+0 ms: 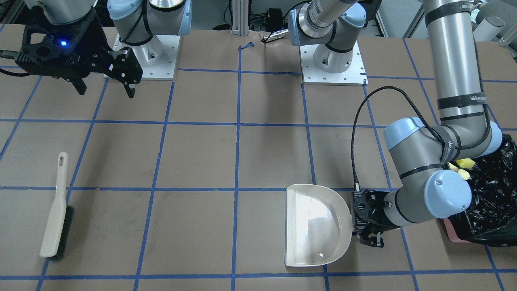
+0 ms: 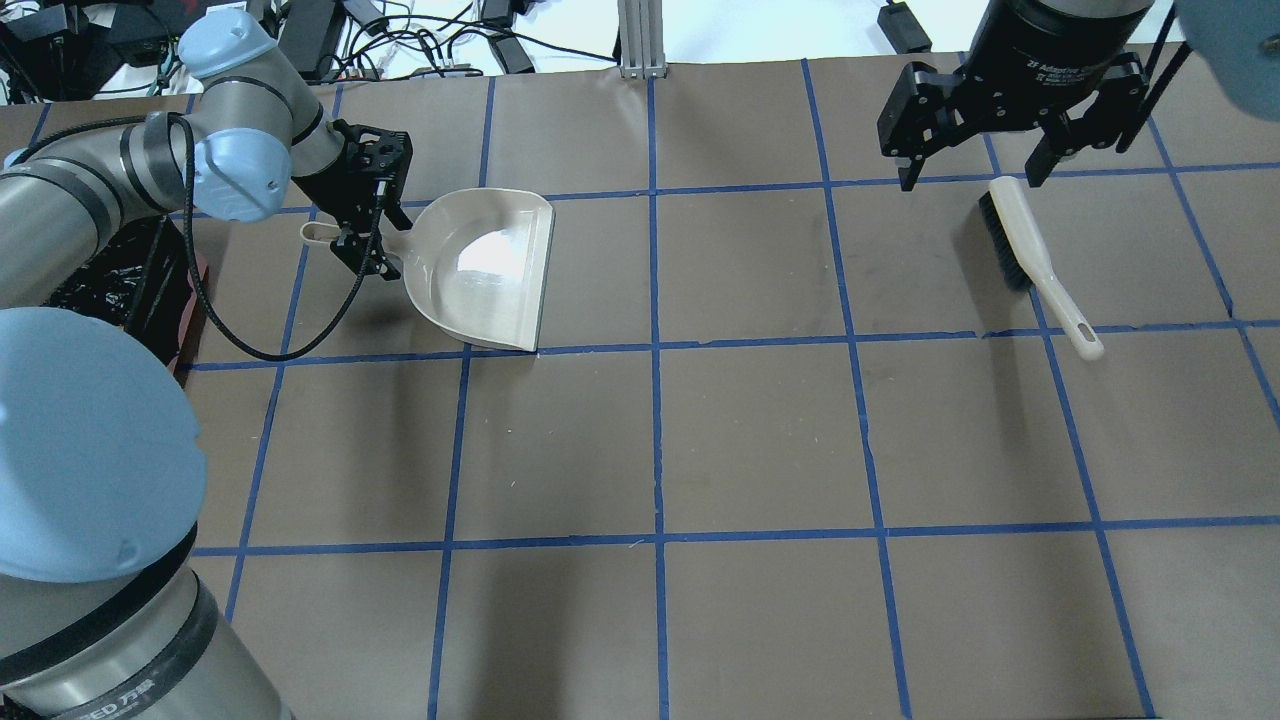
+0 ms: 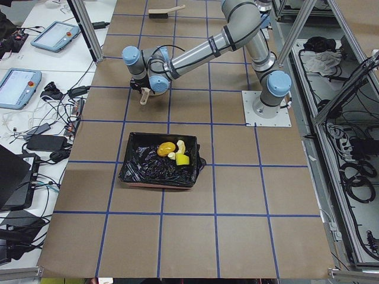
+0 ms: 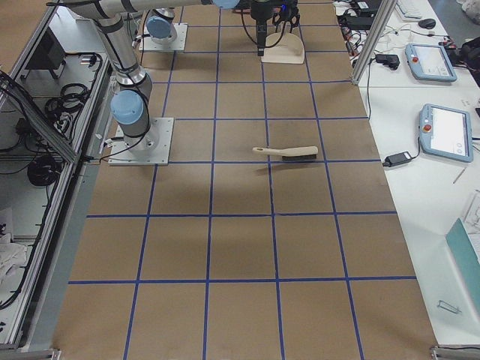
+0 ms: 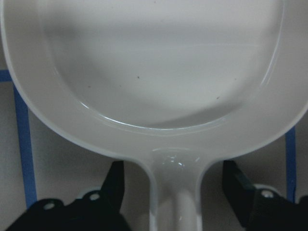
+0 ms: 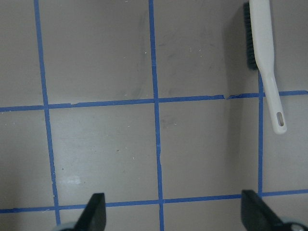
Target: Sweep and dump trash into bin
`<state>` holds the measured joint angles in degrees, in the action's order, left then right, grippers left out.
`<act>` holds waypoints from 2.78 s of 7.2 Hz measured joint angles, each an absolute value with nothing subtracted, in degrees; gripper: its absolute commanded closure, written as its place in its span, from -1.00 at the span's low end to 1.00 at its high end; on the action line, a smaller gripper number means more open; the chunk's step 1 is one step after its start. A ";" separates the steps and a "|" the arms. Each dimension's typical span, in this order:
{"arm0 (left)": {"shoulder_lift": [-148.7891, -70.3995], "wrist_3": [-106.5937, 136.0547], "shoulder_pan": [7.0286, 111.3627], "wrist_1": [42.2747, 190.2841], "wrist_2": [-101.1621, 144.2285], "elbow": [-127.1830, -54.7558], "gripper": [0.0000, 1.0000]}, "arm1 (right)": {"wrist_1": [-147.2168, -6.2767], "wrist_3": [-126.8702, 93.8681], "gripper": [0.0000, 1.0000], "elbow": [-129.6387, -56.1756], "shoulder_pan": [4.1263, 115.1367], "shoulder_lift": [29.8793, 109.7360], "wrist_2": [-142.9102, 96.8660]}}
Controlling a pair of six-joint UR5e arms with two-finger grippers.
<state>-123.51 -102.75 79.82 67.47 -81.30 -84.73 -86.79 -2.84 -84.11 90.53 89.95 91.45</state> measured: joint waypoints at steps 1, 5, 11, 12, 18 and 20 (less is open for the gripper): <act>-122.69 -102.25 79.88 67.59 -81.32 -84.65 -1.00 | -86.92 -2.75 -0.99 -84.11 90.57 89.93 90.89; -116.37 -98.28 80.16 75.00 -81.40 -78.21 -1.00 | -86.96 -1.87 -1.00 -84.18 90.63 90.13 89.10; -104.53 -65.43 85.03 82.53 -81.95 -77.89 -0.96 | -87.30 -0.90 -1.00 -85.19 90.91 90.79 88.31; -103.14 -58.09 85.35 83.15 -82.17 -78.32 -0.95 | -87.86 -0.76 -1.00 -85.37 90.91 90.87 88.27; -92.91 -17.64 95.05 85.87 -87.43 -86.95 -1.00 | -88.21 -0.93 -1.00 -85.60 90.96 91.70 88.24; -90.30 -11.59 95.74 90.07 -87.70 -88.06 -1.00 | -88.18 -0.92 -1.00 -85.60 90.96 91.72 88.24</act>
<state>-90.30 -11.59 95.74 90.07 -87.70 -88.06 -88.18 -0.92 -85.60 90.96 91.72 88.24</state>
